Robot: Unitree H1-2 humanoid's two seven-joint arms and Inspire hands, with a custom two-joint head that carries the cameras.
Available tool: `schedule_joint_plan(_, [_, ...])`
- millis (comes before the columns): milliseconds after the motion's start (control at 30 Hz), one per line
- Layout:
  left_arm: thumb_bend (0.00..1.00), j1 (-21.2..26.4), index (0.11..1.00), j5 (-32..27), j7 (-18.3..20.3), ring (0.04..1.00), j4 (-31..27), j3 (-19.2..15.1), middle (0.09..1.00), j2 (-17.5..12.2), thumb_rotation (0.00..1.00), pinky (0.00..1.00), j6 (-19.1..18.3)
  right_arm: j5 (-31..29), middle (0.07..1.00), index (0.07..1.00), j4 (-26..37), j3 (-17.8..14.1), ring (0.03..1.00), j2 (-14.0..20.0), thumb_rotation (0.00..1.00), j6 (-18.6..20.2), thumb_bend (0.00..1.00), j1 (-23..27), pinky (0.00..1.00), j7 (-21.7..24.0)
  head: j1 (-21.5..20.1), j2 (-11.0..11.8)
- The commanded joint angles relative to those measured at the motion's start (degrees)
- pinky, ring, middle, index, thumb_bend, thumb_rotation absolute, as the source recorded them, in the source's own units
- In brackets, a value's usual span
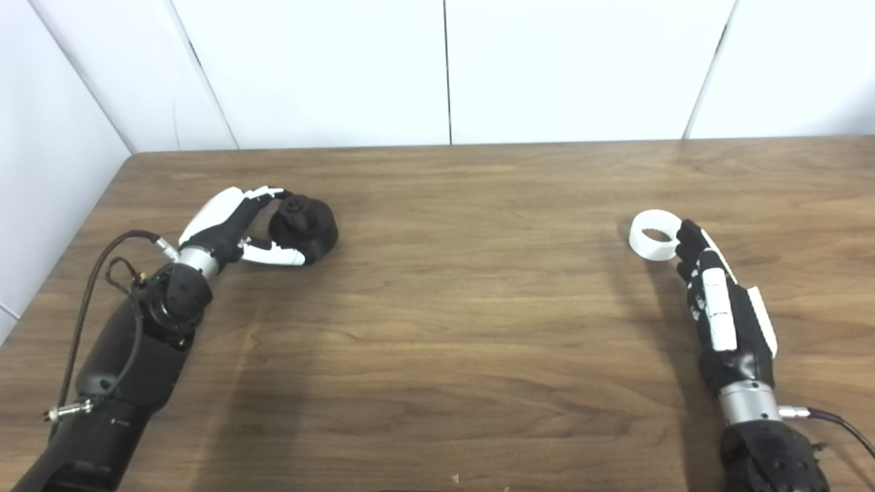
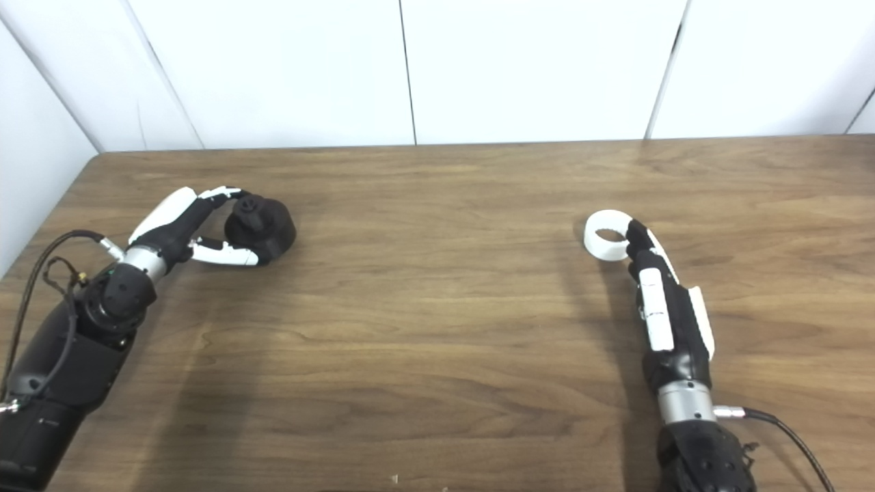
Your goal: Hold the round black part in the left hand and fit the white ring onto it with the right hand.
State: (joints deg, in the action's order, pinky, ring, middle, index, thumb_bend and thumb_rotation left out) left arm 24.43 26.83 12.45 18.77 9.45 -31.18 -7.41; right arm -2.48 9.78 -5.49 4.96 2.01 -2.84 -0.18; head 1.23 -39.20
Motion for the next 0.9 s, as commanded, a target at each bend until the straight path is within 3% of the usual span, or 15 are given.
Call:
schedule_joint_plan(0, [0.98,3.01,0.844,0.59,-1.3,1.0,0.19,-0.12,0.966,-1.1,0.37,0.98,2.06,-0.03,0.944,0.921,0.97,-0.37,0.963,-0.06,0.96,-2.09,0.51,-1.38,0.98,-0.18,0.02,-0.06])
schedule_joint_plan(433, [0.85,2.93,0.706,-0.22,-3.23,1.0,2.1,-0.93,0.948,-0.24,0.24,0.95,6.29,-0.22,0.954,0.948,1.14,-0.32,0.982,0.57,0.97,-1.75,0.5,-1.54,1.0,0.38,0.0,-0.16])
schedule_joint_plan(867, [0.82,2.3,0.635,-0.05,-4.58,1.0,2.01,-1.5,0.932,0.38,0.19,0.95,6.08,-0.62,0.952,0.963,0.63,-0.43,0.986,1.05,0.98,-1.87,0.54,-1.12,1.0,0.84,0.0,-0.25])
